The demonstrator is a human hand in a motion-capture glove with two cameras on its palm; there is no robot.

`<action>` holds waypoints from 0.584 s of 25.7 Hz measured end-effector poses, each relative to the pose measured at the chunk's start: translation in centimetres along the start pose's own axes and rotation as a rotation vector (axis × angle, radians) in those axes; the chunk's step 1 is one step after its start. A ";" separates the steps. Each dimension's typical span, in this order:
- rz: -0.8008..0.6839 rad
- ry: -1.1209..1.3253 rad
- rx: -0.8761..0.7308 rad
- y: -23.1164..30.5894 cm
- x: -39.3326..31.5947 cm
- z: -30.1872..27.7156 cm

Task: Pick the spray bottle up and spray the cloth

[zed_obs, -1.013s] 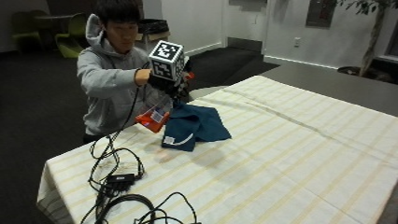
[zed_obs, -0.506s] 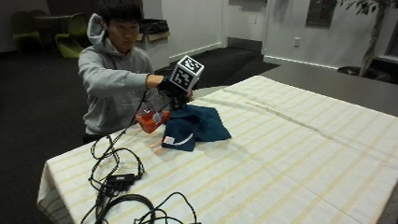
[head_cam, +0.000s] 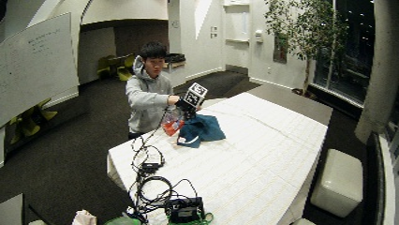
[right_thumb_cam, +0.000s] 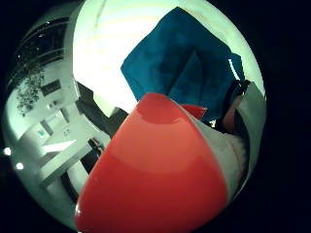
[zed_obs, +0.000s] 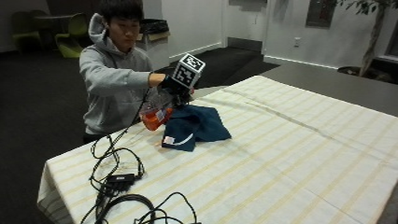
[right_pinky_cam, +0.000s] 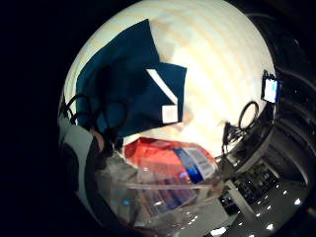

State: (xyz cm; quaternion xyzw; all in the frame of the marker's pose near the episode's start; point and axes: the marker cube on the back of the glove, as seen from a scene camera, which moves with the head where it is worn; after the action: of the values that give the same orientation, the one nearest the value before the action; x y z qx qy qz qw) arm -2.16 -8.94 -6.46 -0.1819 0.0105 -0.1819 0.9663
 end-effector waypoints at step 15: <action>-0.110 -0.168 0.239 1.5 -3.5 -7.0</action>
State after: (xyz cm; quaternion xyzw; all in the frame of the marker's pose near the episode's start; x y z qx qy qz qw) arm -5.49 -8.88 -13.70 -0.0804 -0.1023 -0.2186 0.9671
